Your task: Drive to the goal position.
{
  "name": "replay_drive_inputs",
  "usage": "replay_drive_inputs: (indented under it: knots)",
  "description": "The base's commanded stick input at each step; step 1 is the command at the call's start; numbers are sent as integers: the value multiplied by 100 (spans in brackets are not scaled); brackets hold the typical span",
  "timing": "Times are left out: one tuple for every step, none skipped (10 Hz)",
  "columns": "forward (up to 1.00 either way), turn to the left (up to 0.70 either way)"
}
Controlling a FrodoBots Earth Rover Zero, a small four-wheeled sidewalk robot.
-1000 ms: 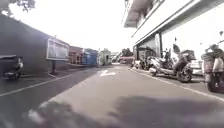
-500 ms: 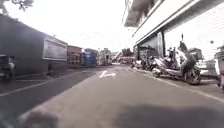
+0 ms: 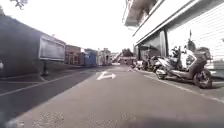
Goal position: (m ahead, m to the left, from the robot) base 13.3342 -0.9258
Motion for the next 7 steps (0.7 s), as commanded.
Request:
replay_drive_inputs:
  knots:
    - [70,-8]
    - [70,0]
    - [70,0]
    - [70,0]
    - [70,0]
    - [70,0]
    - [70,0]
